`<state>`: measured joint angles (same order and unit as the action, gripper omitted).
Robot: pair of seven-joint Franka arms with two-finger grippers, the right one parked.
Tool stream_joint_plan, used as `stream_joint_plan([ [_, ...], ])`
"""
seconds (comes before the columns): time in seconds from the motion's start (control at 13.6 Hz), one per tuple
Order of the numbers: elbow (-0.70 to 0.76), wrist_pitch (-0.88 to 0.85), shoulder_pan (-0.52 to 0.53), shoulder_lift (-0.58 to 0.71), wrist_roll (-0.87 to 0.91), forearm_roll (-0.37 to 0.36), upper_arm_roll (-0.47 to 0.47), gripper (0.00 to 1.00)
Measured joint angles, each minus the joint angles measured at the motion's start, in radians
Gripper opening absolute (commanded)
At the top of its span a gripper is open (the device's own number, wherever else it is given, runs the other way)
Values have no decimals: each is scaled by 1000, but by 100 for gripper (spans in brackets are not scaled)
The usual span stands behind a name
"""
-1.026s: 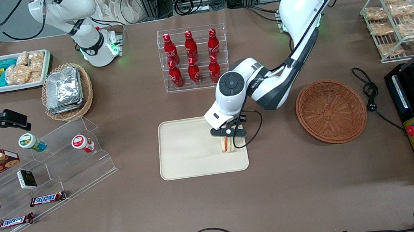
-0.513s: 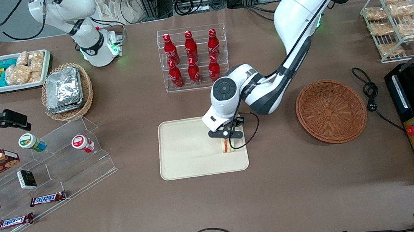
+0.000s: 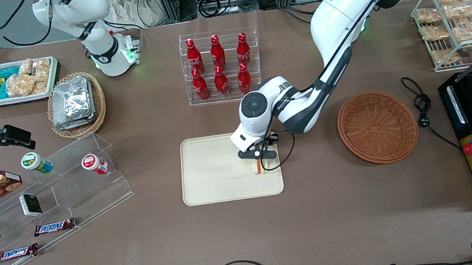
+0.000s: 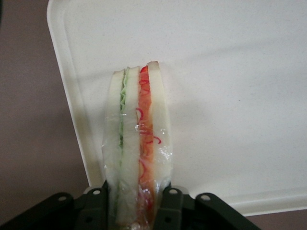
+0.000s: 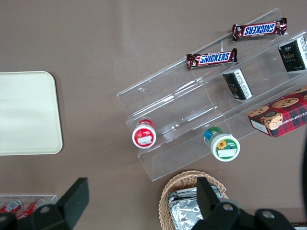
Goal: Place sandwich from basket to tray
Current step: 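Lower the sandwich onto the tray and open the left gripper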
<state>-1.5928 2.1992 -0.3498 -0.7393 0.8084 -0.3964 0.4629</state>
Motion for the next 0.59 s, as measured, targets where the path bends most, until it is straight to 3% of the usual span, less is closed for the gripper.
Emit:
stream_joint_plan([
  [0.07,0,0,0,-2,1,0,0,97],
  [0.15,0,0,0,-3,3,0,0,100],
  [0.59,27,0,2,-4,29,0,-5,100],
])
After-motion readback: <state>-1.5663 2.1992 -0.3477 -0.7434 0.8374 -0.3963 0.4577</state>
